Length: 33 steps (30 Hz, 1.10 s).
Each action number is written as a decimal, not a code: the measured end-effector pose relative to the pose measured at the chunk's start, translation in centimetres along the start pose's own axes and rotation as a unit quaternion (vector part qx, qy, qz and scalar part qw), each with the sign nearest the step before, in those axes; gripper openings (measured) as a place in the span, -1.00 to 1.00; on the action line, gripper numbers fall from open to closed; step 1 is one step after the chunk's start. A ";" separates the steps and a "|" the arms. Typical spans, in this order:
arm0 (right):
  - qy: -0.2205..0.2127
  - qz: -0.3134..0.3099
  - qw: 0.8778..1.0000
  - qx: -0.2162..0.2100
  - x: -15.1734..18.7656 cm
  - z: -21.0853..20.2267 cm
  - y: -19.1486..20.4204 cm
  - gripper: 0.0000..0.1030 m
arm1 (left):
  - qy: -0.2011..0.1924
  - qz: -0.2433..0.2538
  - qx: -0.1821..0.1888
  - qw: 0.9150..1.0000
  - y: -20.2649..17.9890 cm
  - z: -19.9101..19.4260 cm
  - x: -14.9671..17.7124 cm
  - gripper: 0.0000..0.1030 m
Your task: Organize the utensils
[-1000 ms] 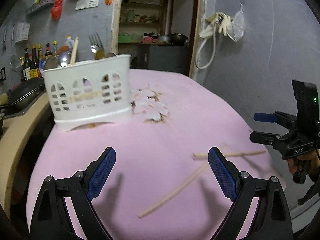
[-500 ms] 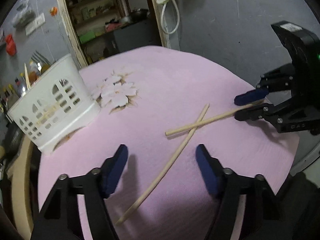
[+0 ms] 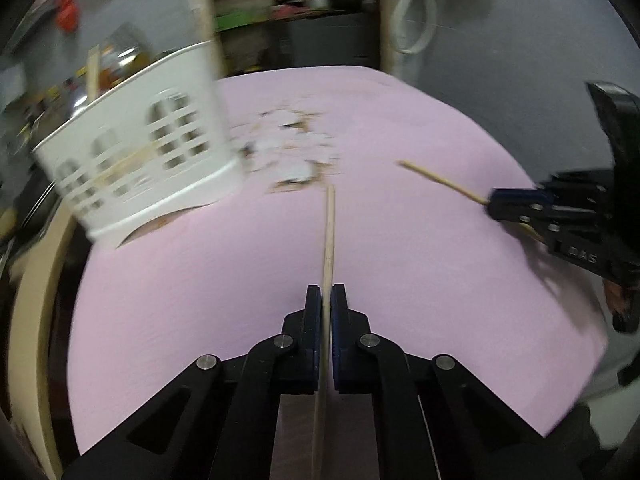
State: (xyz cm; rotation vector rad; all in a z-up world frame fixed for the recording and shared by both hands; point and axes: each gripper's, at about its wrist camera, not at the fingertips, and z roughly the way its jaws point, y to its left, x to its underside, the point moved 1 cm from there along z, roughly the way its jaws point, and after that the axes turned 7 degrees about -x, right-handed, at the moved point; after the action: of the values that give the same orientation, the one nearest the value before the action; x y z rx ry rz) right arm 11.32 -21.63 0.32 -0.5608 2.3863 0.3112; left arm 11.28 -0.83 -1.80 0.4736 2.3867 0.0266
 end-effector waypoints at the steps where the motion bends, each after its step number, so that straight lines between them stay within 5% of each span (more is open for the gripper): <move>1: 0.001 0.003 1.000 0.001 -0.3 0.3 -0.3 -0.88 | 0.002 -0.023 0.002 1.000 0.8 0.1 0.1 -0.93; 7: 0.011 0.021 0.999 -0.031 -1.9 2.0 -0.5 -0.87 | 0.003 -0.151 0.002 0.989 4.7 0.5 0.3 -0.94; 11: 0.020 0.019 0.998 -0.054 -2.8 3.0 0.3 -0.85 | 0.009 -0.183 0.023 0.983 5.5 0.5 -0.1 -0.93; 18: 0.057 0.034 0.992 -0.111 -5.2 4.7 -0.4 -0.52 | 0.053 -0.125 0.048 0.990 6.4 0.1 -1.3 -0.88; 23: 0.065 0.002 0.994 -0.090 -6.5 6.0 0.3 -0.52 | 0.058 -0.084 0.047 0.994 6.6 0.8 -2.4 -0.86; 33: 0.074 -0.026 0.995 -0.056 -7.2 7.0 1.0 -0.44 | 0.091 -0.089 0.083 0.988 7.6 3.5 -4.7 -0.82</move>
State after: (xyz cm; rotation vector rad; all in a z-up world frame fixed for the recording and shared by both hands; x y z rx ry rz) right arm 19.68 -15.98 -0.20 -0.7198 2.5026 0.3934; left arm 19.23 4.26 -0.39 0.3445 2.6162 -0.2196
